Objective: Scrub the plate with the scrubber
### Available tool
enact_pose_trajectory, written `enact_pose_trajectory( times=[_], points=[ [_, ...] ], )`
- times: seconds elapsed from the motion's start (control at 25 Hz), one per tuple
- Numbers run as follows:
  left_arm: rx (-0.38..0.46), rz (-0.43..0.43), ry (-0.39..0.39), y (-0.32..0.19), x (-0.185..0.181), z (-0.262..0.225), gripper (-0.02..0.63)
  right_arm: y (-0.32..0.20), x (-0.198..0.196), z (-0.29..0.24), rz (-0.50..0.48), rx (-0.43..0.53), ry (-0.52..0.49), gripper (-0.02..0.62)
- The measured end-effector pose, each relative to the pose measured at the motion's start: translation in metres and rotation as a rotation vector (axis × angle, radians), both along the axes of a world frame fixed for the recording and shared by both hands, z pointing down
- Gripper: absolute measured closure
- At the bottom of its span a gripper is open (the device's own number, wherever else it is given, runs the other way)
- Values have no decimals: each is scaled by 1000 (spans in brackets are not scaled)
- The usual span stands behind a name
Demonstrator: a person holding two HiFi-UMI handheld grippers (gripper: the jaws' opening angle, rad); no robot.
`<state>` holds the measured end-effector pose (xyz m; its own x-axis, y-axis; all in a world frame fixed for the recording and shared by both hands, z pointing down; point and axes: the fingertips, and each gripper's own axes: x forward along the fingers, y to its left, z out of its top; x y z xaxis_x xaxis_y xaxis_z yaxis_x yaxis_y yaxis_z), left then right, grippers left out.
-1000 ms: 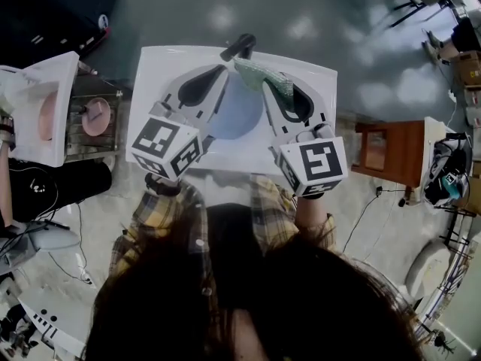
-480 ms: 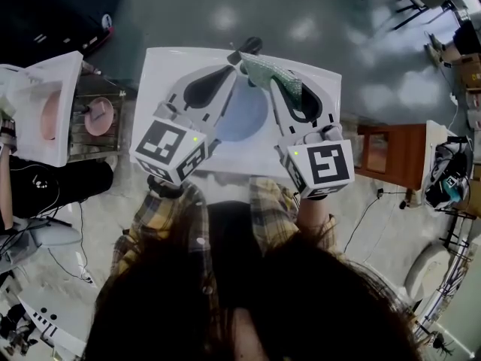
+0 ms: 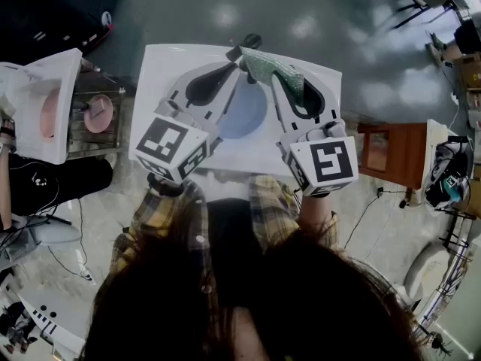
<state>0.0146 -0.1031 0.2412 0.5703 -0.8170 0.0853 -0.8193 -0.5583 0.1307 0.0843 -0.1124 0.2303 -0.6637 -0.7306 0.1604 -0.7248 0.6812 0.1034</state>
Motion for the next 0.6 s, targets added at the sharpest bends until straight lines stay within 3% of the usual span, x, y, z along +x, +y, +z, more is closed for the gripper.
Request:
enact_pose_trajectory(
  times=[0.6],
  points=[
    [1, -10, -6, -1, -1, 1, 586, -2, -1, 2, 4, -9, 0, 497]
  ],
)
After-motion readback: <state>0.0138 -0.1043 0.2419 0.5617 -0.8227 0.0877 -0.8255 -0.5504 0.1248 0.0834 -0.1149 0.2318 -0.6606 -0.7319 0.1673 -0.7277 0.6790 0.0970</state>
